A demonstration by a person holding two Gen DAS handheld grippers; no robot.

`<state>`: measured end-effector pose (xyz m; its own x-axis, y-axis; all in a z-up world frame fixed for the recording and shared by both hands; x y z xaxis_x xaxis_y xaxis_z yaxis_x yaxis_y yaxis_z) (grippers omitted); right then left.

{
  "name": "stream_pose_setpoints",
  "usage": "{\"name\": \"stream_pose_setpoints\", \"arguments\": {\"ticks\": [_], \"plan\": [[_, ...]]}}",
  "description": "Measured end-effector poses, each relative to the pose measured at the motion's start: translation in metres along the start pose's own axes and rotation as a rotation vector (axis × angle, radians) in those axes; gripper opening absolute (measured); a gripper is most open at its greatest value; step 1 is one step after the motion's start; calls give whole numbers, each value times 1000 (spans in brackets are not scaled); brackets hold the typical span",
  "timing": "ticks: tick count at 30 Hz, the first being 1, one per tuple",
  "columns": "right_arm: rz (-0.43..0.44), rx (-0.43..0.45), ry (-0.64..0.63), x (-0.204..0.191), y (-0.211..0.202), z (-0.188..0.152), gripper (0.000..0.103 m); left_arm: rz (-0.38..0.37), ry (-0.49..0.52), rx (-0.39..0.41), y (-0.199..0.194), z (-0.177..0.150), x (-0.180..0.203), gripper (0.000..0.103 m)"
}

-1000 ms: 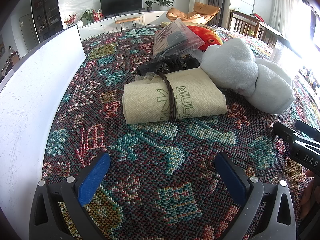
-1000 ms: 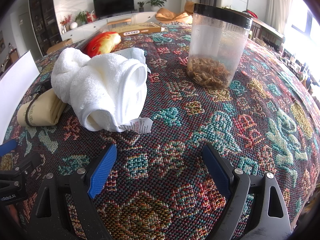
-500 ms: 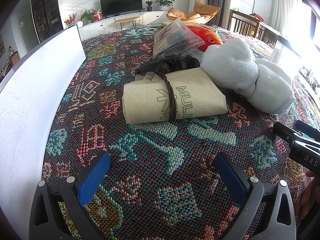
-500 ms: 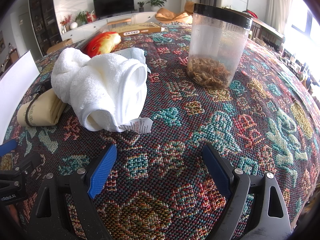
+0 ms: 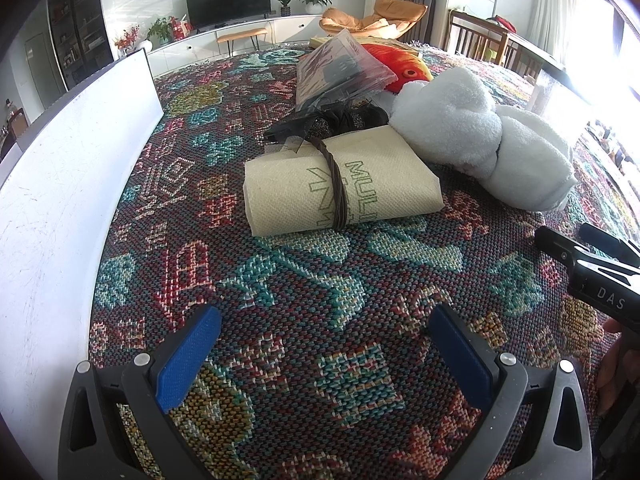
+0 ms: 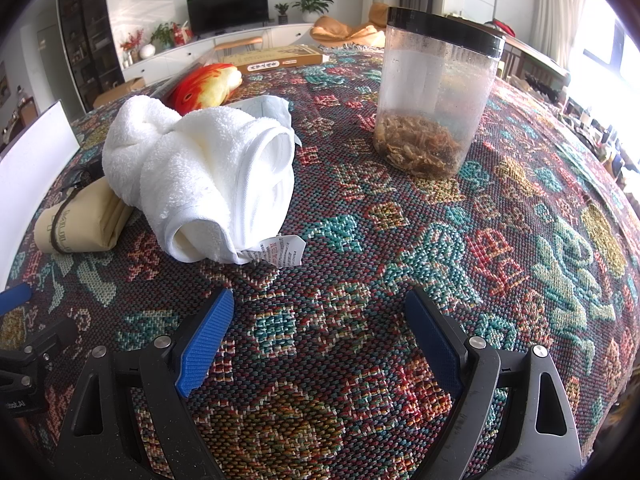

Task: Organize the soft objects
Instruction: 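Reach the left tool to the beige rolled mat and close on it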

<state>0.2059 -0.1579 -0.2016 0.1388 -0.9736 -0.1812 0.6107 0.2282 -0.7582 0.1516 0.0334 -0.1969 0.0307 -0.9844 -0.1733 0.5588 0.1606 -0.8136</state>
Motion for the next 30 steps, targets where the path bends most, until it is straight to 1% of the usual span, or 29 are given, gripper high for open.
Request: {"name": "stream_pose_setpoints", "arguments": {"ticks": [3,4,7,9,11,13,15,16,17,19,20,21,23,26,27,28,30], "plan": [[0,0,0,0,0,0,89,16,-9,29,-11,10,-11,103],[0,0,0,0,0,0,89,6,-32,29,-12,16,-15,103],[0,0,0,0,0,0,89,-55,-129,-2,-9,36,-22,103],[0,0,0,0,0,0,89,-48,-172,14,-7,53,-27,103],[0,0,0,0,0,0,89,-28,-161,43,-5,73,-26,103],[0,0,0,0,0,0,90,-30,-125,51,2,92,-22,103],[0,0,0,0,0,-1,89,-29,-118,20,17,104,-21,103],[1,0,0,0,0,-1,89,-42,-128,-4,26,106,-22,103],[1,1,0,0,0,-1,89,-72,-144,-31,35,106,-21,103],[0,0,0,0,0,-1,89,-180,-174,-98,45,97,-13,103],[0,0,0,0,-1,-1,89,-241,-183,-126,45,90,-8,103],[0,0,0,0,-1,-1,89,-279,-181,-134,41,81,-3,103],[1,1,0,0,-1,-1,89,-327,-115,-117,26,65,7,103],[1,1,0,1,-1,-1,89,-415,-1,-143,1,31,26,103],[1,1,0,1,-1,-1,89,-437,27,-148,-6,22,31,103],[1,1,0,1,-1,-1,89,-441,50,-148,-14,16,35,103],[2,2,-1,0,-1,-1,89,-417,68,-129,-25,10,34,103]]}}
Point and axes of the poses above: each gripper's, at about its wrist camera, not at the fingertips, and y roughly the way its jaws point, x to its right, z to its top, the point moved 9 cm from there along y, roughly the way its jaws point, and after that the axes turned 13 degrees about z, right-handed, at the moved point
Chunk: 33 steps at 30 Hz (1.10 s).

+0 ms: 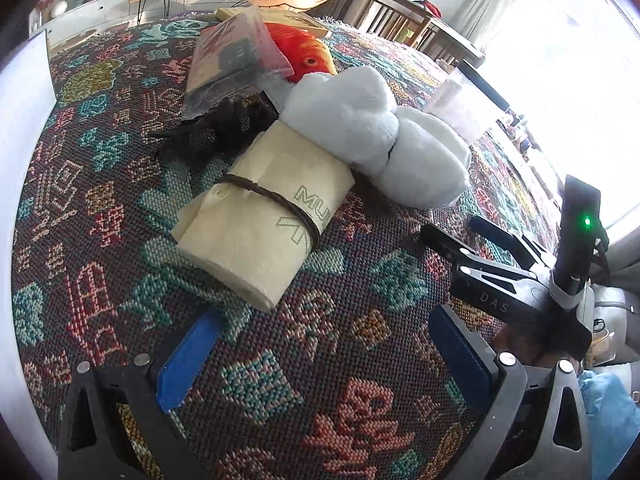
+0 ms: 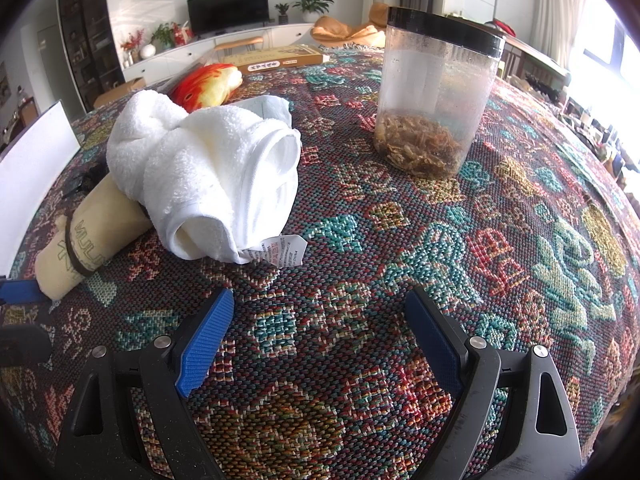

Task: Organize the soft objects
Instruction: 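Reach the left tool to the beige rolled mat and close on it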

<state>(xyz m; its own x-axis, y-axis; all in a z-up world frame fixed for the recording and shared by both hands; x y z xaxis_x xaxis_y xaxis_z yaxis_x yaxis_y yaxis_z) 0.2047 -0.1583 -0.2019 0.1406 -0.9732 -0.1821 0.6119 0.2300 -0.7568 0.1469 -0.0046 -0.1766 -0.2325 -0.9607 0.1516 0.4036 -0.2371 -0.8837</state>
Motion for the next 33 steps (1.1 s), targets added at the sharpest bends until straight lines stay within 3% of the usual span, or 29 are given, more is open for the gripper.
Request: {"name": "stream_pose_setpoints", "arguments": {"ticks": [6,9,14,21,23,33], "plan": [[0,0,0,-2,0,-1,89,168,72,91,-23,13,-5,103],[0,0,0,-2,0,-1,89,238,127,66,-16,18,-7,103],[1,1,-1,-2,0,-1,89,365,329,21,-7,4,6,103],[1,1,-1,-2,0,-1,89,377,387,1,-7,8,7,103],[1,1,-1,-2,-1,-1,89,346,373,1,-9,15,7,103],[1,1,-1,-2,-1,-1,89,138,56,49,-2,73,-10,103]]}}
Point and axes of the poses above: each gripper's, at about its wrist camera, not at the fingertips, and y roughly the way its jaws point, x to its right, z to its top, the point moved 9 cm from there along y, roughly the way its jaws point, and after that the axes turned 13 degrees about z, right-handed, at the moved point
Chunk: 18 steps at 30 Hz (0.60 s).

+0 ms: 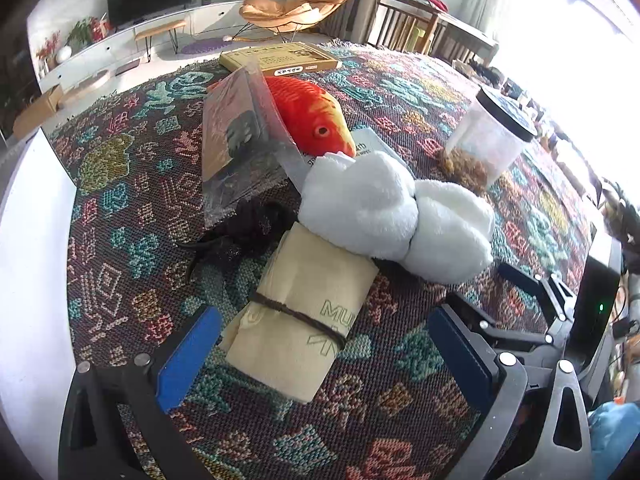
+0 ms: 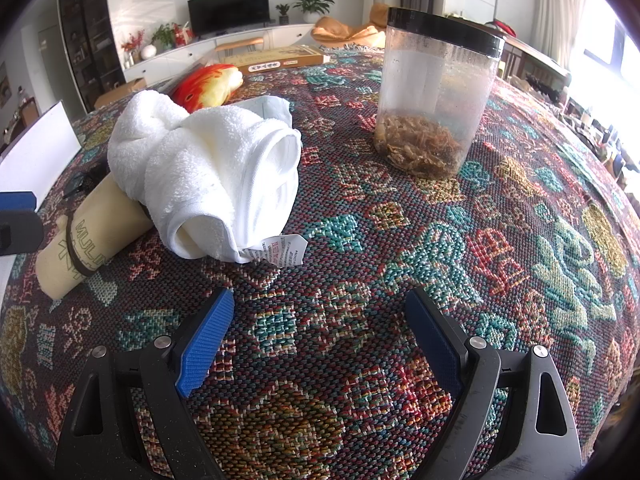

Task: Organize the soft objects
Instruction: 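Reach the left tool to the beige rolled mat and close on it, then lift the beige mat with the left tool while the right tool grasps the white towel bundle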

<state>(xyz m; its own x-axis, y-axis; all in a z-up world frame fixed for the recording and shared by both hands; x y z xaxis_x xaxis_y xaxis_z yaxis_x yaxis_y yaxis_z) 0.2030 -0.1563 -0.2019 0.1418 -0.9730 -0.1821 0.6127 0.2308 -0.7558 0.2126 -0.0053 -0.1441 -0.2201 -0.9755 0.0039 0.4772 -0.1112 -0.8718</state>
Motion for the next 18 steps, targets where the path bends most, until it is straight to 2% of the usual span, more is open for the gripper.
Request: {"name": "stream_pose_setpoints", "arguments": {"ticks": [3,9,12,13,14,15,16,18], "plan": [[0,0,0,0,0,0,89,5,-9,25,12,3,2,103],[0,0,0,0,0,0,89,85,30,96,38,5,3,103],[0,0,0,0,0,0,89,75,66,17,53,-7,11,91],[0,0,0,0,0,0,89,106,93,8,55,-11,12,86],[0,0,0,0,0,0,90,157,132,24,54,-14,12,80],[0,0,0,0,0,0,90,177,153,44,51,-16,13,71],[0,0,0,0,0,0,90,190,143,40,47,-18,11,60],[0,1,0,0,0,0,90,243,84,35,34,-25,2,52]]}}
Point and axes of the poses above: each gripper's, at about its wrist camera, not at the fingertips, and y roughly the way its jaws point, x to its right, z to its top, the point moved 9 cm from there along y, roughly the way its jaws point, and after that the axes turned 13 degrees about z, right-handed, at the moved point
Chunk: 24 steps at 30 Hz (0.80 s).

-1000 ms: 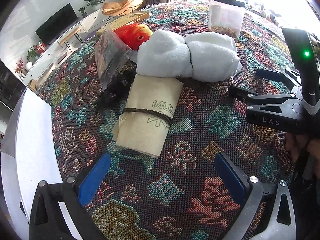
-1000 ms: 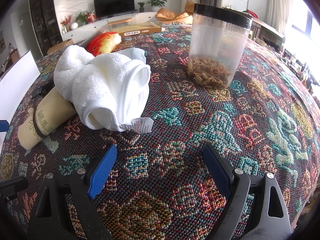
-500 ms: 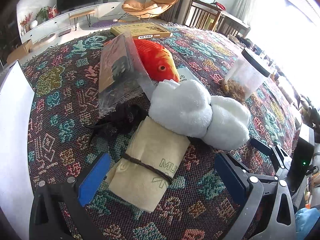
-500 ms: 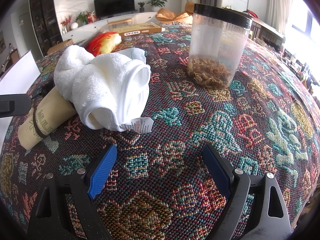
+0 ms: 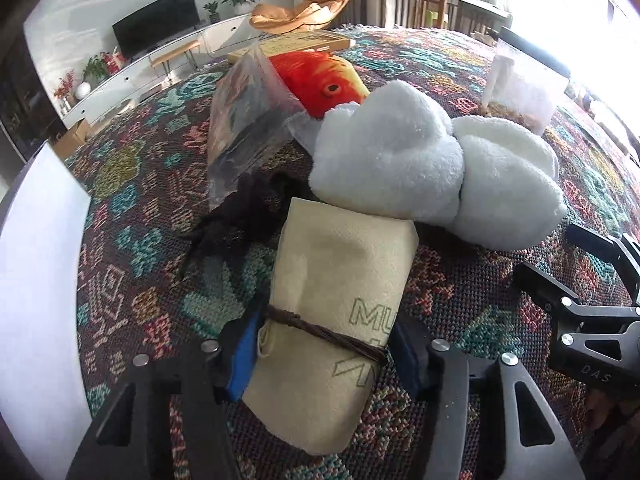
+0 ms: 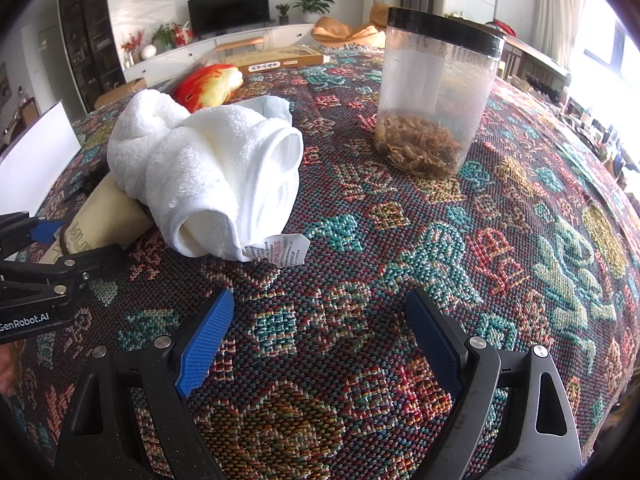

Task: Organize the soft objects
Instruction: 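Lift the beige mat with the left tool while the right tool grasps the white towel bundle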

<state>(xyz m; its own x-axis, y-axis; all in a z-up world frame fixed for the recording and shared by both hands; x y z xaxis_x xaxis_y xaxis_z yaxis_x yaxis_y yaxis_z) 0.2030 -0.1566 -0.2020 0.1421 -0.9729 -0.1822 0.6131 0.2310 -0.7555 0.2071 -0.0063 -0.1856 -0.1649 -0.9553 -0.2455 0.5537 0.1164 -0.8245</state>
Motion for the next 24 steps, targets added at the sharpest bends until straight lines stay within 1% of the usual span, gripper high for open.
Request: {"name": "stream_pose_setpoints", "arguments": {"ticks": [3,5,7,9,12,13,15,16,17,19,21,23,24], "plan": [[1,0,0,0,0,0,90,37,-142,-36,-25,-33,-21,52],[0,0,-1,0,0,0,89,74,-202,-47,-38,-61,-32,58],[0,0,0,0,0,0,89,73,-250,-47,-45,-83,-39,79],[2,0,0,0,0,0,89,71,-277,-51,-45,-94,-45,87],[19,2,2,-2,-2,-1,90,45,-296,-67,-40,-97,-49,88],[37,1,-2,-3,-3,-1,91,31,-303,-73,-38,-97,-49,88],[120,-25,-52,-11,-6,-1,92,14,-301,-86,-32,-98,-49,88],[145,-50,-85,-14,-9,-1,91,23,-285,-90,-30,-98,-47,88],[154,-54,-116,-16,-17,1,89,38,-263,-82,-30,-97,-45,88],[148,3,-186,-24,-40,19,90,44,-222,-70,-30,-97,-40,88],[160,48,-269,-42,-58,41,90,45,-198,-56,-32,-97,-36,88],[168,41,-368,-68,-61,61,91,34,-194,-51,-31,-96,-35,88],[168,10,-426,-83,-54,67,91,31,-199,-52,-31,-95,-35,88]]}}
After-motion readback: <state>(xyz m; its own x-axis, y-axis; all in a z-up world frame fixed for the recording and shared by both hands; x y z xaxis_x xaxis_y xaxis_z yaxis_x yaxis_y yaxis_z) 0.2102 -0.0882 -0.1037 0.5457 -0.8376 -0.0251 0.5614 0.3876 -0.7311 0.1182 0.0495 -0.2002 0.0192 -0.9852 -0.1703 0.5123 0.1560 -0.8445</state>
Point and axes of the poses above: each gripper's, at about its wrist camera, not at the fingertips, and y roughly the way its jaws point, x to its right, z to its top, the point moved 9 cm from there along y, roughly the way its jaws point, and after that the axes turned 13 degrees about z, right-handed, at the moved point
